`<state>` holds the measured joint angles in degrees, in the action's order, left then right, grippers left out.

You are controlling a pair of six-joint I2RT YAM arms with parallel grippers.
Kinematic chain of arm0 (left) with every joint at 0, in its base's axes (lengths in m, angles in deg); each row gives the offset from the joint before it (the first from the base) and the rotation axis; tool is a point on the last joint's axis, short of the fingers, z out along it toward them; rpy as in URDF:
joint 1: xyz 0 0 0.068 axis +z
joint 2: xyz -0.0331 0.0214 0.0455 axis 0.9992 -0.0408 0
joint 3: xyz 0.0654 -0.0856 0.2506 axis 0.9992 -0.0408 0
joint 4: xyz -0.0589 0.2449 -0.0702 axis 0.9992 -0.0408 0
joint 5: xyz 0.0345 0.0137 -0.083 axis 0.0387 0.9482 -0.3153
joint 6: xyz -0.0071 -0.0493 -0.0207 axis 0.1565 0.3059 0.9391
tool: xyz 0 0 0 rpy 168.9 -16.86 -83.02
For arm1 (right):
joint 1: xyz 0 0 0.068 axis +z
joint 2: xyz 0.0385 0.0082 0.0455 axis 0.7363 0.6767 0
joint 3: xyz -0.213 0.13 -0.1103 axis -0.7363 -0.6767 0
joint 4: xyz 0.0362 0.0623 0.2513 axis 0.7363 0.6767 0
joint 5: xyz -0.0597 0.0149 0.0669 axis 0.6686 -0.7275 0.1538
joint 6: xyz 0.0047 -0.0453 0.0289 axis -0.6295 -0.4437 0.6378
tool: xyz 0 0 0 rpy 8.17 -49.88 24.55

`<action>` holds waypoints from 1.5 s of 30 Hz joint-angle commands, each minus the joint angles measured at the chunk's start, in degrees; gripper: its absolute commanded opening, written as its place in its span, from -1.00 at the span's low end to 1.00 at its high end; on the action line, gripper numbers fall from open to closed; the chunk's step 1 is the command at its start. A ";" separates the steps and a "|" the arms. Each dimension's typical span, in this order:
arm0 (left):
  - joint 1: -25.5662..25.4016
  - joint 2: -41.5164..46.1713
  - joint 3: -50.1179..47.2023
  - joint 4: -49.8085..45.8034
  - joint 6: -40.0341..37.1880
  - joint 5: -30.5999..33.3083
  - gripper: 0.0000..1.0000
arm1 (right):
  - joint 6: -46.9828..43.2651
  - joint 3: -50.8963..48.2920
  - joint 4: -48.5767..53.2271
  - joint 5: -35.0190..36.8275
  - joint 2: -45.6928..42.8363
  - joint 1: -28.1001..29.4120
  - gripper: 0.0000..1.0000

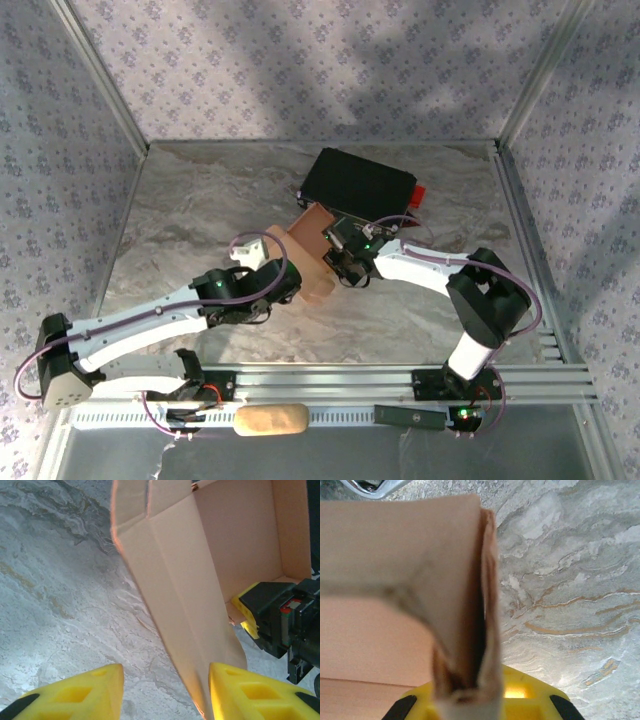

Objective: Fold the paper box

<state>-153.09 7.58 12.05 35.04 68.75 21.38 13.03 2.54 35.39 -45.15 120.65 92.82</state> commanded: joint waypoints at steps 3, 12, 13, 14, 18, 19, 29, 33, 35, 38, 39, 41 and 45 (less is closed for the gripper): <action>-0.49 -1.54 0.38 1.06 0.73 2.45 -0.34 | 2.11 -0.71 -0.53 -0.68 -1.35 0.05 -1.00; 1.30 -3.04 2.05 -0.70 -0.14 4.12 -1.00 | 4.73 -1.20 -0.04 -2.83 -0.88 1.00 -1.00; 1.72 -3.33 2.24 -1.09 -0.47 3.59 -1.00 | 4.92 -1.20 0.16 -2.89 -0.87 1.15 -1.00; 2.24 -3.51 2.29 -1.36 -0.76 3.40 -1.00 | 5.05 -1.28 0.32 -3.11 -0.94 1.30 -1.00; 2.97 -3.08 2.94 -3.68 -1.37 2.32 -1.00 | 5.21 -1.72 0.97 -2.94 -1.92 1.57 -0.86; 2.97 -2.72 3.04 -4.15 -1.78 2.22 -1.00 | 5.31 -1.79 1.47 -2.58 -2.37 1.62 -0.71; 7.67 -0.93 6.67 -5.97 -13.79 -6.41 -1.00 | 5.00 -1.79 7.67 0.76 -8.82 2.56 0.63; 11.02 -1.19 9.30 -8.47 -19.32 -10.76 -1.00 | 2.54 -1.33 10.80 2.86 -13.80 3.48 0.73; 13.43 -1.98 10.84 -8.96 -23.02 -14.96 -1.00 | 0.38 -0.24 13.55 4.81 -16.33 3.73 0.74; 16.57 -3.71 13.94 -11.51 -29.46 -21.04 -1.00 | -5.24 0.97 16.18 8.39 -19.47 3.11 0.71; 17.53 -4.65 15.37 -12.84 -31.54 -22.96 -1.00 | -7.42 1.25 16.49 8.71 -20.02 2.46 0.70; 18.38 -6.83 18.87 -17.35 -36.79 -24.33 -1.00 | -14.10 1.98 16.38 8.41 -21.12 0.46 0.71; 18.77 -11.56 26.38 -24.50 -44.96 -22.75 -1.00 | -32.73 1.13 7.46 3.43 -22.57 -2.37 0.78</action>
<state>-134.58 -2.12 33.79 18.01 33.65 0.24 -3.45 2.89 46.76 -40.19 99.06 91.86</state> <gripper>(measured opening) 0.046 0.886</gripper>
